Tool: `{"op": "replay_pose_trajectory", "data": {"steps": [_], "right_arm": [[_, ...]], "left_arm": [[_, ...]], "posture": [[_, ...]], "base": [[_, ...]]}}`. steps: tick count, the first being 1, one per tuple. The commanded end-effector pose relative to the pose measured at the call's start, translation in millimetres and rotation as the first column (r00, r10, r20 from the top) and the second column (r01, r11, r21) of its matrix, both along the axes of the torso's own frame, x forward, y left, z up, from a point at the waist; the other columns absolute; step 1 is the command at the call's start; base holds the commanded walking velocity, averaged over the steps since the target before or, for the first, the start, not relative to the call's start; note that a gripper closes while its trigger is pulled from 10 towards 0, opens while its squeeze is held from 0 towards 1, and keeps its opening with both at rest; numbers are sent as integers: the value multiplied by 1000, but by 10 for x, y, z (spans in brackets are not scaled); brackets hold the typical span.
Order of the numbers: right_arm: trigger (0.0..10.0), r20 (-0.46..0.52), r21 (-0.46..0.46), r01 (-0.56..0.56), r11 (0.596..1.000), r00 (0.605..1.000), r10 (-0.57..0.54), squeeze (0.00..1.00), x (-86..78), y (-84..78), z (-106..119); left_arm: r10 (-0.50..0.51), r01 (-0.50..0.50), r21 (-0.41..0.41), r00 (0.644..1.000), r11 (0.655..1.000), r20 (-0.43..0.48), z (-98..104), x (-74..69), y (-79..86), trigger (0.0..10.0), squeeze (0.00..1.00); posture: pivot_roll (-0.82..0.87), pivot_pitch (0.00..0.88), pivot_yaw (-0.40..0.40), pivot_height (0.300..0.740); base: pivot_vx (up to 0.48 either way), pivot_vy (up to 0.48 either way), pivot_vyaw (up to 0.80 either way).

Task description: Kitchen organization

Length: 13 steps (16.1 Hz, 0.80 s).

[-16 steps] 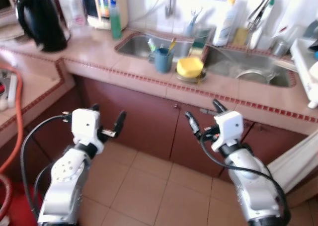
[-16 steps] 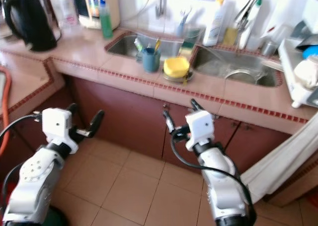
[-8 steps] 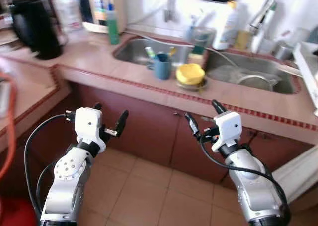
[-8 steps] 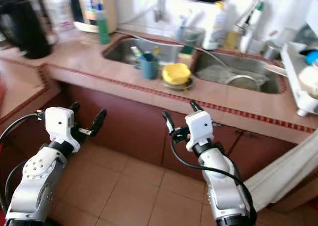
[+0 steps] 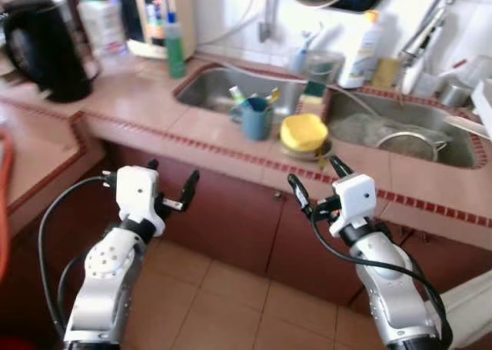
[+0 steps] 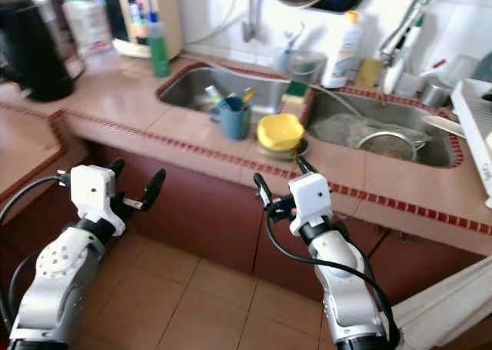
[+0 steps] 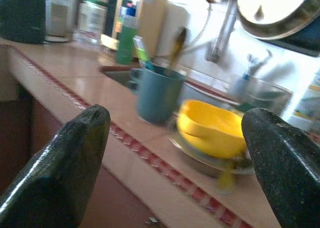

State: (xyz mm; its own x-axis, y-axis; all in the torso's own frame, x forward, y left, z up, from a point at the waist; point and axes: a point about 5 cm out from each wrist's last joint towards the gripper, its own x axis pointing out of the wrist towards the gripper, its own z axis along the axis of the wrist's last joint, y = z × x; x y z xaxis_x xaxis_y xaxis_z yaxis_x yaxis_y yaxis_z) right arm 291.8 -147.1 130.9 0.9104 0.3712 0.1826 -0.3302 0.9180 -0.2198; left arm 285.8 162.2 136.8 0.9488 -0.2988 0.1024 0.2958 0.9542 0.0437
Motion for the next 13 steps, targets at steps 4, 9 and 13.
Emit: {"op": "replay_pose_trajectory", "data": {"steps": [4,9,13], "right_arm": [[10000,10,-21,11,1000,1000,-10,0,-4,-62,40],[10000,11,-29,3,1000,1000,-2,0,4,-54,45],[10000,12,-33,-6,999,1000,6,0,3,-40,53]], "left_arm": [[-25,25,-12,1000,1000,-1,1,-5,-83,10000,0],[-22,22,-15,1000,1000,0,7,-3,-79,10000,0],[-20,20,-17,1000,1000,1,13,-9,-69,10000,0]], "posture": [[-70,0,-20,740],[-68,0,-21,740],[-65,0,-23,740]], "base": [[311,0,0],[310,0,0],[313,0,0]]}}
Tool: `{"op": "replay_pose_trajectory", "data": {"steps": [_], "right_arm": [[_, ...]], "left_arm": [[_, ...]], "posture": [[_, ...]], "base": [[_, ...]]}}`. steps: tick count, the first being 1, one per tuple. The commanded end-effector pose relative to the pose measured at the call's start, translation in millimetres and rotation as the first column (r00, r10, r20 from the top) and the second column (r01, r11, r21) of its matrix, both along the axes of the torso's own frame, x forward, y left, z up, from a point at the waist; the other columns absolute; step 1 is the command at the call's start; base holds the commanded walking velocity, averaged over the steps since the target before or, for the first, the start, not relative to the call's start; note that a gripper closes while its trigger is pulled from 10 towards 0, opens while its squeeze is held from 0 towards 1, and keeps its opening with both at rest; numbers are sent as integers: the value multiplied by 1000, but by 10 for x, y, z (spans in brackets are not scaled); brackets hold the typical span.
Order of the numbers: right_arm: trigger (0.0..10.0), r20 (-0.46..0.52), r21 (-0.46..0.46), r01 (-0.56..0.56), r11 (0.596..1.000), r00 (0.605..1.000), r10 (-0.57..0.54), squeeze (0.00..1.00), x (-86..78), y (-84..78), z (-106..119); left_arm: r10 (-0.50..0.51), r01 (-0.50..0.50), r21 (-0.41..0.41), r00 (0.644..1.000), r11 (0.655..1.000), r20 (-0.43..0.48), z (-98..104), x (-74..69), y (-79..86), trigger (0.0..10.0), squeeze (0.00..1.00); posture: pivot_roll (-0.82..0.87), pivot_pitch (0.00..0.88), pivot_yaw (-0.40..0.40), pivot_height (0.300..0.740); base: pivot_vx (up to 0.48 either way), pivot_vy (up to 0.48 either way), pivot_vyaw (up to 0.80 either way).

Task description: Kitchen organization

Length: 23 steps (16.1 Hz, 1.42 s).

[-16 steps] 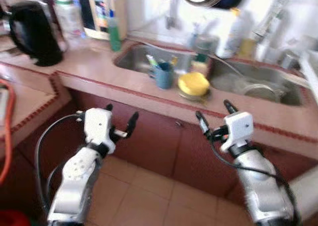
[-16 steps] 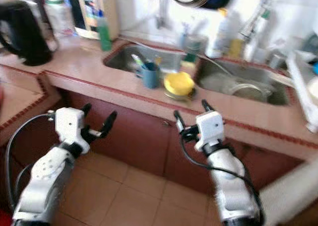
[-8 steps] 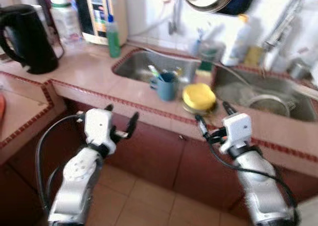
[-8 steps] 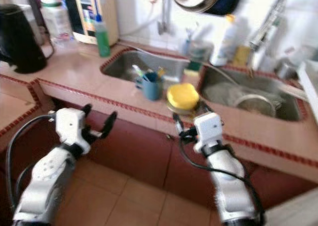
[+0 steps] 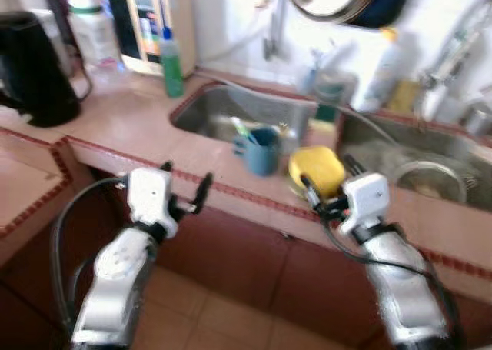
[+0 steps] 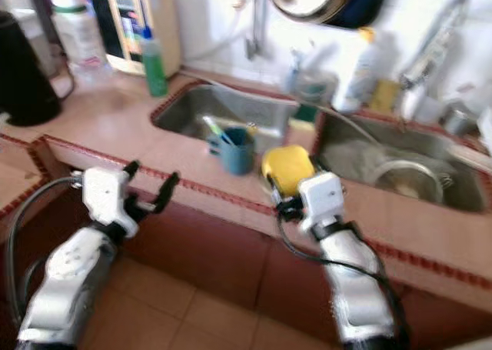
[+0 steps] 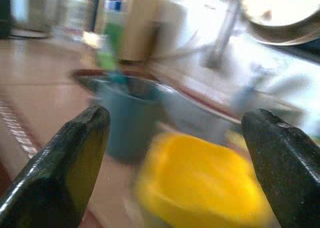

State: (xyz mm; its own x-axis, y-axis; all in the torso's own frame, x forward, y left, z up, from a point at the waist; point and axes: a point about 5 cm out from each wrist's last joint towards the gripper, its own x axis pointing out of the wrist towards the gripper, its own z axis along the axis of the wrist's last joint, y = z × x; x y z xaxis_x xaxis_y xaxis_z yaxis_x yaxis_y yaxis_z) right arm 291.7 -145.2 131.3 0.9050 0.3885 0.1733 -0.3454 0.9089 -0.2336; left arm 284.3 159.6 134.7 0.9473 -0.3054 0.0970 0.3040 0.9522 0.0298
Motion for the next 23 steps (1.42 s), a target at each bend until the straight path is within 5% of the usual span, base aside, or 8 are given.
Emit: {"op": "replay_pose_trajectory", "data": {"steps": [1,10,12,23], "right_arm": [[10000,15,-19,7,1000,1000,-6,0,7,-59,47],[10000,-18,-23,-79,997,997,78,0,77,-109,97],[10000,-24,-30,-106,994,994,106,0,172,-162,148],[10000,-34,50,-164,985,986,165,0,513,-202,254]], "left_arm": [[-11,11,-6,1000,1000,11,35,5,-43,10000,0],[-68,65,45,996,997,65,116,-30,-130,10000,0],[-178,169,106,981,980,83,158,-90,-312,10000,0],[-286,274,153,956,950,64,125,-252,-542,10000,0]], "posture": [[-64,0,-23,740],[-67,11,-15,740],[-62,13,-16,740],[-39,29,-18,740]], "base": [[307,0,0],[35,0,0],[0,0,0],[0,0,0]]}}
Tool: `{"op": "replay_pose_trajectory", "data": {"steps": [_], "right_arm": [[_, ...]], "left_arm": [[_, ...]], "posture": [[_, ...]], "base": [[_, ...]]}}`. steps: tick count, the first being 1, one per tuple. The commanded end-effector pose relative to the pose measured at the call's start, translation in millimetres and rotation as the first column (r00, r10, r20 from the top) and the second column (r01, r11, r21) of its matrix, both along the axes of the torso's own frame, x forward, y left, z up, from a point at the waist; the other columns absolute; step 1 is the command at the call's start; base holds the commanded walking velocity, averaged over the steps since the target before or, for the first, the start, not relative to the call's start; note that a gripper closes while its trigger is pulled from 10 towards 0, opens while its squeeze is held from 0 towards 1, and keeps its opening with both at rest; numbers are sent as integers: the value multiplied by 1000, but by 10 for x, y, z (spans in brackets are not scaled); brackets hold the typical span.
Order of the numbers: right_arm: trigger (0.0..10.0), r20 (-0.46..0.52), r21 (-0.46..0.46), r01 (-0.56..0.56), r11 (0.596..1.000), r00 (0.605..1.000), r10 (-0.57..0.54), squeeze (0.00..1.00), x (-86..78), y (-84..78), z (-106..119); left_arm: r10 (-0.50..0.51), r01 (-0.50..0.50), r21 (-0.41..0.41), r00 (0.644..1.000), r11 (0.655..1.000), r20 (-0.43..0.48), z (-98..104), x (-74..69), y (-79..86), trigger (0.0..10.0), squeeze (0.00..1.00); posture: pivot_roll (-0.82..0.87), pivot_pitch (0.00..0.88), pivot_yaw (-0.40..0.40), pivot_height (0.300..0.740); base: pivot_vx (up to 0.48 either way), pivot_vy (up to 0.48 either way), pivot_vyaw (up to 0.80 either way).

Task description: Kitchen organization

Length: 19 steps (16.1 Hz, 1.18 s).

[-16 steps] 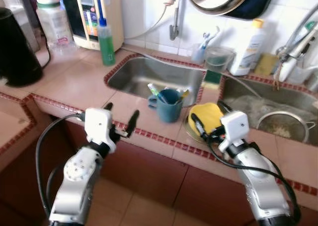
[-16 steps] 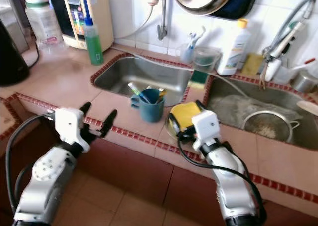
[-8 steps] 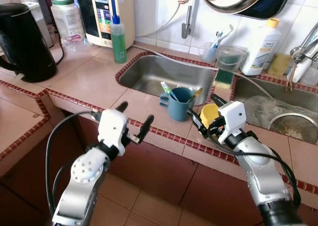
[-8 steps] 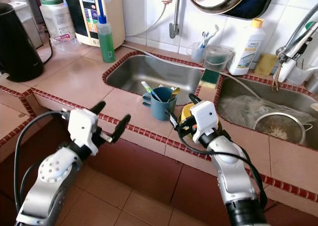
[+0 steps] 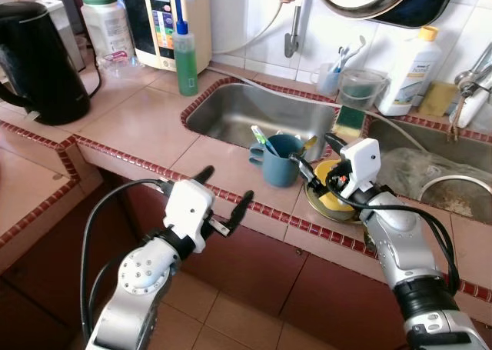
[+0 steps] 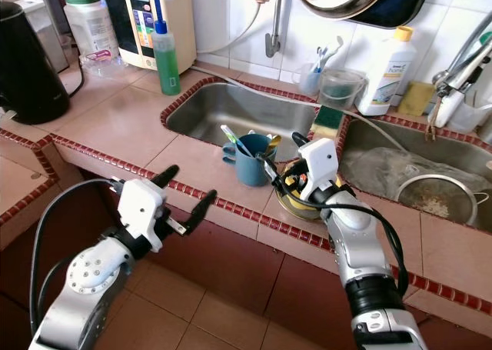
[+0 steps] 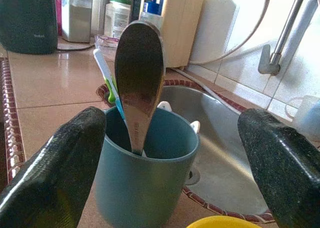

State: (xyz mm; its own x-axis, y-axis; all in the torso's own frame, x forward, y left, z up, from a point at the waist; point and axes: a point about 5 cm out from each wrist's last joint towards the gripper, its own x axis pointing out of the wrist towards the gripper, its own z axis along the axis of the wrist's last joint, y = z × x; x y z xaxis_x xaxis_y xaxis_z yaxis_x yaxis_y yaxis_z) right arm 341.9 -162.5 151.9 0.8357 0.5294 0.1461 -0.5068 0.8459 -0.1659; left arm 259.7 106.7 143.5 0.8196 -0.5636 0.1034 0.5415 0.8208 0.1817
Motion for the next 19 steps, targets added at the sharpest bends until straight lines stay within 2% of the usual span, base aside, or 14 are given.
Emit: {"op": "replay_pose_trajectory", "data": {"steps": [1,2,3,4,5,6,7,8,9,10,11,13,14,19], "right_arm": [[8627,-7,39,-3,999,1000,4,0,42,-16,25],[8118,-19,68,-1,998,1000,2,0,60,-12,23],[8784,-49,158,-19,987,998,27,0,87,8,35],[8941,-56,192,-33,981,997,44,0,100,24,40],[5804,-73,226,-64,972,994,82,0,120,74,20],[8431,-85,244,-73,967,992,97,0,131,96,5],[9020,-90,245,-79,966,991,103,0,138,107,-5],[9137,-92,243,-91,966,989,116,0,146,126,-9],[8392,-96,247,-99,964,987,126,0,151,133,-12],[4941,-100,248,-105,963,986,133,0,156,140,-17],[5647,-103,249,-109,962,985,139,0,166,144,-20],[2941,-106,243,-117,963,984,146,0,168,141,-32],[0,-104,240,-129,962,982,158,0,159,142,-38],[0,-95,235,-164,958,977,190,0,137,148,-39]], "left_arm": [[-25,25,15,1000,1000,5,19,-38,-37,10000,0],[-34,34,14,999,999,2,19,-53,-46,10000,0],[-36,36,17,999,999,2,19,-63,-53,10000,0],[-36,36,19,999,999,0,18,-67,-57,10000,0],[-38,38,22,999,999,0,22,-77,-64,10000,0],[-37,37,22,999,999,-1,23,-79,-65,10000,0],[-36,36,21,999,999,-1,24,-80,-66,10000,0],[-34,34,20,999,999,0,29,-78,-69,10000,0],[-34,34,19,999,999,-1,30,-80,-71,10000,0],[-32,32,18,999,999,-1,32,-81,-72,10000,0],[-30,30,17,1000,999,0,37,-80,-73,10000,0],[-24,24,15,1000,1000,3,45,-76,-75,10000,0],[-23,23,14,1000,1000,4,47,-78,-77,10000,0],[-26,25,12,1000,1000,6,51,-74,-88,10000,0]], "posture": [[-33,32,-19,740],[-29,35,-18,740],[-25,36,-18,740],[-25,36,-18,740],[-17,33,-21,740],[-16,32,-22,740],[-14,30,-24,740],[-13,30,-25,740],[-10,28,-29,740],[-9,27,-31,740],[-8,27,-32,740],[-5,23,-36,740],[-4,21,-38,740],[-9,15,-38,740]], "base": [[0,0,0],[0,0,0],[0,0,0],[0,0,0],[0,0,0],[0,0,0],[0,0,0],[0,0,0],[0,0,0],[0,0,0],[0,0,0],[0,0,0],[0,0,0],[0,0,0]]}}
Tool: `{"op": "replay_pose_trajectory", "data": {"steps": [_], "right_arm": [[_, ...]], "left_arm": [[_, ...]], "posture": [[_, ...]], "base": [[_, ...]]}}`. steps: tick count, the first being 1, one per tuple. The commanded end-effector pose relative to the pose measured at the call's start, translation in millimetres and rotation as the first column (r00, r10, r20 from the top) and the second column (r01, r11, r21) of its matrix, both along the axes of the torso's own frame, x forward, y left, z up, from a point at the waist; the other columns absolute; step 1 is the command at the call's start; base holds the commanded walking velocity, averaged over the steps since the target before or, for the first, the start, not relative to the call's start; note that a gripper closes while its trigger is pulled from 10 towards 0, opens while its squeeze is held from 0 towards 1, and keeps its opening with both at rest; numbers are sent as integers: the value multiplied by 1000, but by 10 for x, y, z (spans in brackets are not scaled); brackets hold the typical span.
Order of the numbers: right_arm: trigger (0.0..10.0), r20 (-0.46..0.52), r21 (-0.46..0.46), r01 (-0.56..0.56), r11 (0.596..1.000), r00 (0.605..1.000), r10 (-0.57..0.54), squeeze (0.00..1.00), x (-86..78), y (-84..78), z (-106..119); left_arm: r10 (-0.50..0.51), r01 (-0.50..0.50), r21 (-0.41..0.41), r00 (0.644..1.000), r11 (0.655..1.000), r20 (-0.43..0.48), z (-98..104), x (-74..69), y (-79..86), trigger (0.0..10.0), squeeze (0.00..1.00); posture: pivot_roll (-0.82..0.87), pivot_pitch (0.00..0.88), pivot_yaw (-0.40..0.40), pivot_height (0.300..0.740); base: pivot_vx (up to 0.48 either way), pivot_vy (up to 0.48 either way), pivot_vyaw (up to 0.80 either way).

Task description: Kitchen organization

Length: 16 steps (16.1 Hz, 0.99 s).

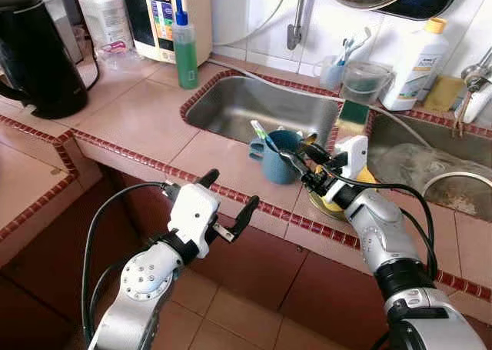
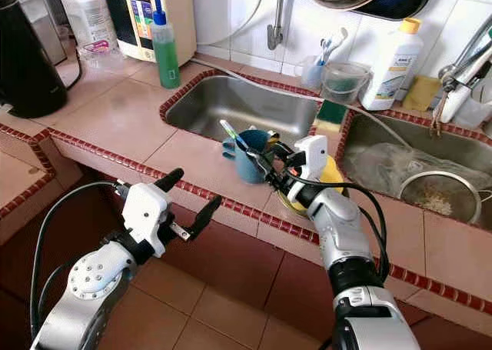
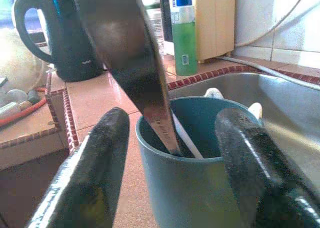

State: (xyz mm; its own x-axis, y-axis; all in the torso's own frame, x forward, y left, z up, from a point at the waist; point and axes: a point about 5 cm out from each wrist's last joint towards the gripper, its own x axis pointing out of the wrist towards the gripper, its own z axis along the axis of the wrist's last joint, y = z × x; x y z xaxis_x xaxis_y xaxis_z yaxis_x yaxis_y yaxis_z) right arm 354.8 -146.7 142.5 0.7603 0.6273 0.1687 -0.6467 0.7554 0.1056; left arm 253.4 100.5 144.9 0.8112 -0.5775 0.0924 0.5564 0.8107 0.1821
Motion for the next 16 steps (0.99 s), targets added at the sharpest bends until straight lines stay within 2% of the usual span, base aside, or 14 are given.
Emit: {"op": "replay_pose_trajectory", "data": {"steps": [1,16], "right_arm": [[0,27,-3,-11,1000,1000,11,0,7,-9,55],[0,84,6,-59,998,995,58,0,4,-24,176]], "left_arm": [[-10,10,5,1000,1000,15,38,-10,-28,10000,0],[-26,26,1,999,1000,20,39,12,-64,10000,0]], "posture": [[-9,15,-38,740],[-17,0,-36,740]], "base": [[0,0,0],[0,0,0]]}}
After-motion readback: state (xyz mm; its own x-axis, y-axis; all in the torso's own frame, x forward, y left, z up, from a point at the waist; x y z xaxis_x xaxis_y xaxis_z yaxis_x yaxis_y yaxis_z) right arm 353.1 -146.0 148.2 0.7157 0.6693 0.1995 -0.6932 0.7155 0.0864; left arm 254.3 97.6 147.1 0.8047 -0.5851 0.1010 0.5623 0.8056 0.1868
